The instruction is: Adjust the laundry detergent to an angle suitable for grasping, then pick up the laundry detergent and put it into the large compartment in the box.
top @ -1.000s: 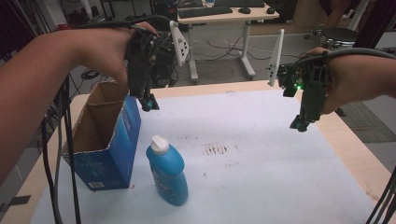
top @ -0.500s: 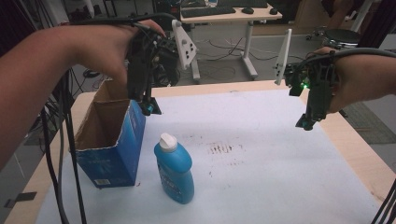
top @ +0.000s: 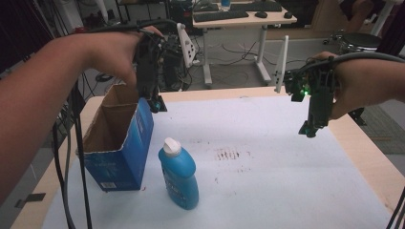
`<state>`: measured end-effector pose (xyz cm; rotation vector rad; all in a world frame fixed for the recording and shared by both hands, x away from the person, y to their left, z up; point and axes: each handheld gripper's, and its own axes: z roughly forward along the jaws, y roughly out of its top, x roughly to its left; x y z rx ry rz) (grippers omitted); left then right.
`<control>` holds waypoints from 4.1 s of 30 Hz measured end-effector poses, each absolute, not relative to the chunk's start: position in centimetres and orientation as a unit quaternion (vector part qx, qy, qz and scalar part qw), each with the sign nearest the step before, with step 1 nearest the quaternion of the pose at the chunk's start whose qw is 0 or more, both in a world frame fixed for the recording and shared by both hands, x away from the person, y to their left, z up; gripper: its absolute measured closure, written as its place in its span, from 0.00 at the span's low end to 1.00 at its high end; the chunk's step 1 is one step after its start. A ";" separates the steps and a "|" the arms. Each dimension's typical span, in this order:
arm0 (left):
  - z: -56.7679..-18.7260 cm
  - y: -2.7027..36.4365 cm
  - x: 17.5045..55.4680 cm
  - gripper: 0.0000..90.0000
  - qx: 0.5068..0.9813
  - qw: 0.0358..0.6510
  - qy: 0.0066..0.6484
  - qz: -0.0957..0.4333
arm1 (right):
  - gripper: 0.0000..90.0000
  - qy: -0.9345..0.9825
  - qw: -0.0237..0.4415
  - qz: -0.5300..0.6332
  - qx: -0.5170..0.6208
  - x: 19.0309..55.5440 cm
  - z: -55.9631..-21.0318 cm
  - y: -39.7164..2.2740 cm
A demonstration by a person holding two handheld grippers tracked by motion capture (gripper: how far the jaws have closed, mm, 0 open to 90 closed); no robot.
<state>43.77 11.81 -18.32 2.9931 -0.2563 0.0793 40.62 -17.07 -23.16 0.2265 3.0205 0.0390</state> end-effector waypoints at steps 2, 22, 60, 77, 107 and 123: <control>-18.3 11.8 43.8 0.02 0.994 0.069 -0.084 0.027 | 0.02 0.996 0.057 0.014 0.073 40.7 -23.2 -17.1; -18.3 11.3 43.7 0.02 0.991 0.079 -0.104 0.020 | 0.02 0.995 0.059 0.011 0.081 40.7 -23.2 -17.6; -24.1 11.3 37.3 0.02 0.973 0.067 -0.217 -0.028 | 0.02 0.993 0.055 0.010 0.104 39.2 -24.2 -16.9; -27.3 10.0 35.8 0.02 0.965 0.054 -0.253 -0.035 | 0.02 0.994 0.049 0.003 0.101 39.5 -25.0 -16.3; -29.4 9.4 35.8 0.13 0.956 0.023 -0.291 -0.011 | 0.02 0.993 0.051 0.004 0.102 39.7 -25.3 -16.3; -29.1 9.4 35.5 0.25 0.949 0.025 -0.315 0.001 | 0.02 0.994 0.050 0.002 0.101 39.9 -25.4 -16.2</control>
